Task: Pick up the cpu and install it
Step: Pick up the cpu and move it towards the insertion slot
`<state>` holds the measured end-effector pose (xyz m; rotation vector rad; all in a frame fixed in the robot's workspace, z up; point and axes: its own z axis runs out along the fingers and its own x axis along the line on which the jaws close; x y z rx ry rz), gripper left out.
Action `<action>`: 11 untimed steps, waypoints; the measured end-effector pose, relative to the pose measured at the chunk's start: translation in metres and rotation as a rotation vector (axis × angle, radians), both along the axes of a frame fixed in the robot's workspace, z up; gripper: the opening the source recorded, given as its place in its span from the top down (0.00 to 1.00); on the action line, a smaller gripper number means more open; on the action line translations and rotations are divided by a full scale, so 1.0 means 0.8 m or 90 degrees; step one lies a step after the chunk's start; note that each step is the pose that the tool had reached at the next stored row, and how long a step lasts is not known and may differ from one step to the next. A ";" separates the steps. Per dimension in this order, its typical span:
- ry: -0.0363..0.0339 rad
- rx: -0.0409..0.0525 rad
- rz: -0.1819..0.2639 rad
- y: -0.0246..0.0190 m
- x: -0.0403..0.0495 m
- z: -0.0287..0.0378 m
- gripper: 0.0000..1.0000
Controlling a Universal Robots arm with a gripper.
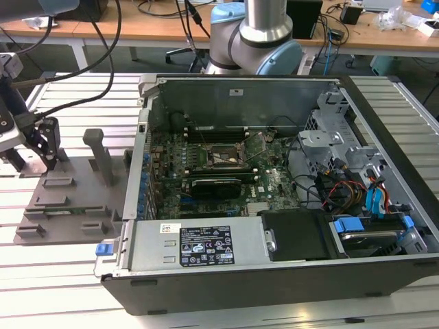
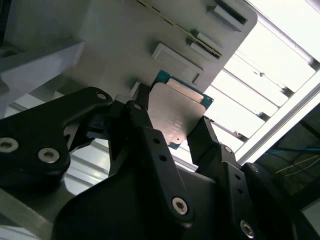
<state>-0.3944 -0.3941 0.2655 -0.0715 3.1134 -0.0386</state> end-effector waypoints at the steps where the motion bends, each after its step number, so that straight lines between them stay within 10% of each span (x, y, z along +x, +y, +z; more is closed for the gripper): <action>1: 0.0000 0.0000 0.000 0.0000 0.000 0.0008 0.45; 11: 0.0000 0.0000 0.000 0.0000 0.000 0.0078 0.45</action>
